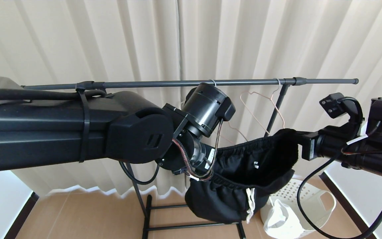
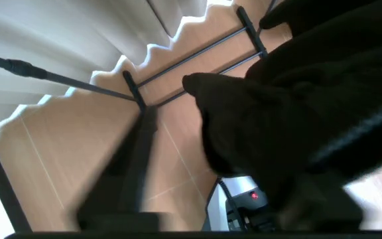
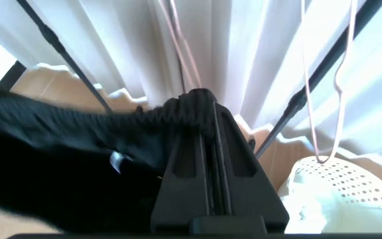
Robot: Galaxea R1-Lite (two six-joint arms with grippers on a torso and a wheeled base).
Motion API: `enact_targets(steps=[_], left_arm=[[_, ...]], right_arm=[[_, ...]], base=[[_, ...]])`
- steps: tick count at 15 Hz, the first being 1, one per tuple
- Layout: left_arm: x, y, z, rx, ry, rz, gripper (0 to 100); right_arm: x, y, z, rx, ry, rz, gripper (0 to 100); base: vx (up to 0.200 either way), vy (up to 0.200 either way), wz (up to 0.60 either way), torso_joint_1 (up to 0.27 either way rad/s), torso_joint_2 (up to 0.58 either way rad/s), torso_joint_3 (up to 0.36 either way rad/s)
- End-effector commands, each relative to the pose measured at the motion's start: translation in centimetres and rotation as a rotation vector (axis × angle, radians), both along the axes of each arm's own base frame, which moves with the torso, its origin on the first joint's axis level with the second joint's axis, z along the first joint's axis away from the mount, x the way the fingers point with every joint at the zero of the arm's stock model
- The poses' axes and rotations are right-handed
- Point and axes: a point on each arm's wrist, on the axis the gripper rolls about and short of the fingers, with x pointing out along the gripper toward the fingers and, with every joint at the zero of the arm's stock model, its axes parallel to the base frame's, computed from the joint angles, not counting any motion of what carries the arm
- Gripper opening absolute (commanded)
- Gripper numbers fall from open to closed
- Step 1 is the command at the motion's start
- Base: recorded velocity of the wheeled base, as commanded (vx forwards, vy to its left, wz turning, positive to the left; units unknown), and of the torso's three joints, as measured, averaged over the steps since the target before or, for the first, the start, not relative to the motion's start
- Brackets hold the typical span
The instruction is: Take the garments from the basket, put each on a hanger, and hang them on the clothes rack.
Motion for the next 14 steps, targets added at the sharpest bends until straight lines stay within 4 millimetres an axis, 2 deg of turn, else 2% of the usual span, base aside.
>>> enact_targets(steps=[1,8,11,14], left_arm=[[-0.1,0.2,0.2,-0.008,-0.001,0.004,100],[-1.6,2.5,2.3,-0.169,0.093,-0.074,100],[-0.6,3.3,1.3,-0.154,0.104,-0.036,100],[0.6,3.4,0.3,-0.141,0.120,0.002,100]], right_arm=[[-0.9,-0.5,1.5,0.007,-0.041,-0.009,0],[-1.7,-2.9,3.8,0.010,-0.075,-0.103,0],[-2.3,-3.1,4.7,0.013,-0.096,-0.107,0],[-1.9,-4.6,5.0,0.013,-0.107,-0.167,0]], base=[[0.000,0.000,0.00,0.000,0.00,0.000],[0.000,0.000,0.00,0.000,0.00,0.000],[0.000,0.000,0.00,0.000,0.00,0.000],[0.000,0.000,0.00,0.000,0.00,0.000]])
